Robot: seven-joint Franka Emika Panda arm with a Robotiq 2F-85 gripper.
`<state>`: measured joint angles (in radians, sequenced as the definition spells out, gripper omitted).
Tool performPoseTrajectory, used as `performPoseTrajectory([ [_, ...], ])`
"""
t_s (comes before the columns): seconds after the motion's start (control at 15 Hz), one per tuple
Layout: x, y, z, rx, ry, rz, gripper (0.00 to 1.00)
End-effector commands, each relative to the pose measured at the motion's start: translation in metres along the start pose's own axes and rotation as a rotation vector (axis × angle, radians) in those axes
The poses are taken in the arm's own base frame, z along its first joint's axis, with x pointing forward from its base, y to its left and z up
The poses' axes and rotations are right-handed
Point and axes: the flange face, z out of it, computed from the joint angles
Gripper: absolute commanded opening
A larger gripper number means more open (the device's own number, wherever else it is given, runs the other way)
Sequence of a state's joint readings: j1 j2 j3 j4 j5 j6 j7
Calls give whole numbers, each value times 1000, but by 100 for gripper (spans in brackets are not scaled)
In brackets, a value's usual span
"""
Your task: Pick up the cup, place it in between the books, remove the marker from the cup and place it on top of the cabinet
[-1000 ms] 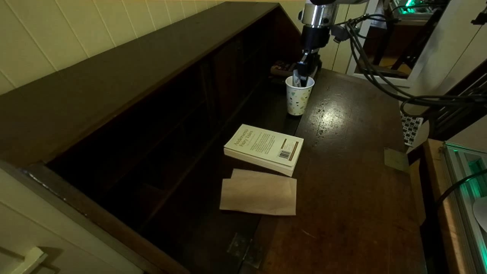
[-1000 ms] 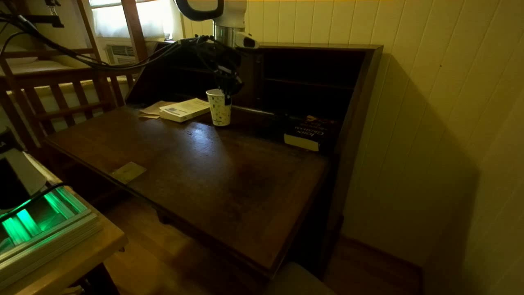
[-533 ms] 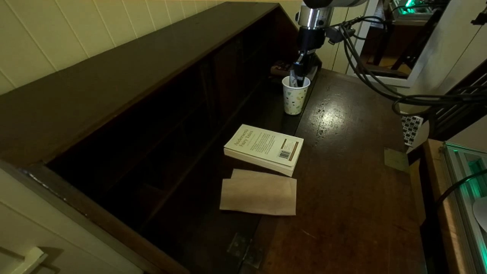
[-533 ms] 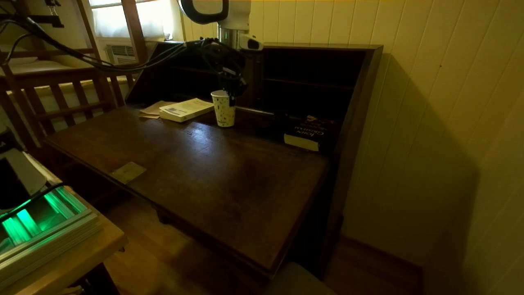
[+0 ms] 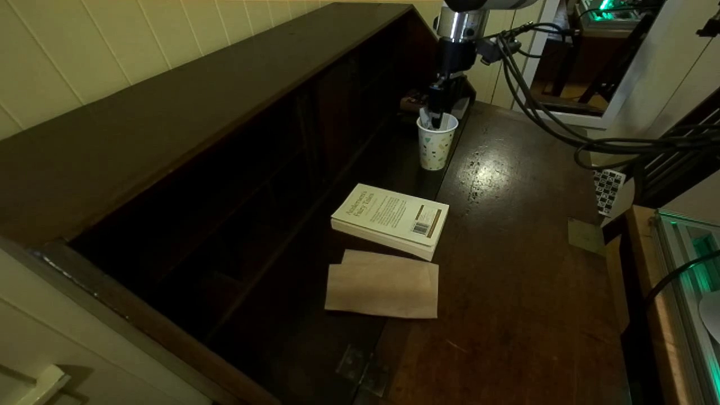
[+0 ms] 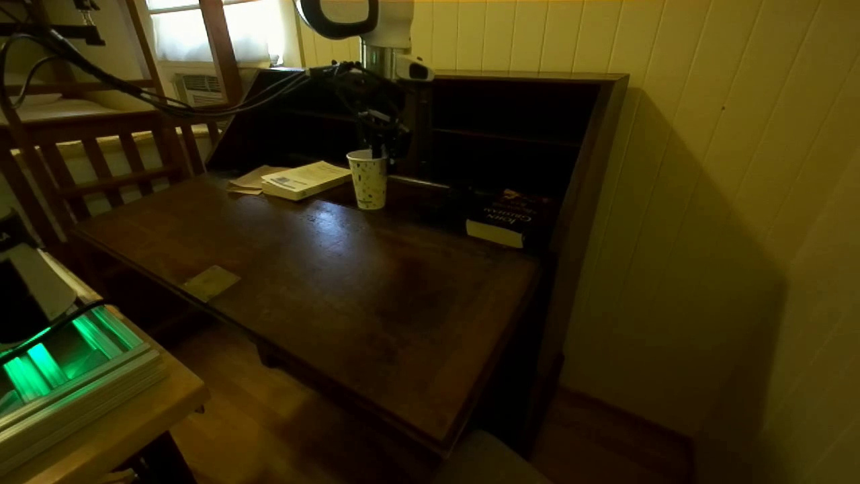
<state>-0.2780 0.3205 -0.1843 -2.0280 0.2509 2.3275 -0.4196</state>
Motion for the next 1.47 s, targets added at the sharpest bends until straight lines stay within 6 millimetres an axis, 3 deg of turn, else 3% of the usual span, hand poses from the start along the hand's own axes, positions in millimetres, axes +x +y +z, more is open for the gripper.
performPoseTrajectory([
  [0.0, 3, -2, -11, -31, 14, -7, 80],
  [0.13, 2, -2, -16, -38, 14, -14, 94],
  [0.27, 1, 0, -22, -49, 13, -25, 100],
  [0.8, 7, -1, -56, -54, 86, 28, 100],
  [1.4, 24, -21, -56, -33, 79, 181, 100],
])
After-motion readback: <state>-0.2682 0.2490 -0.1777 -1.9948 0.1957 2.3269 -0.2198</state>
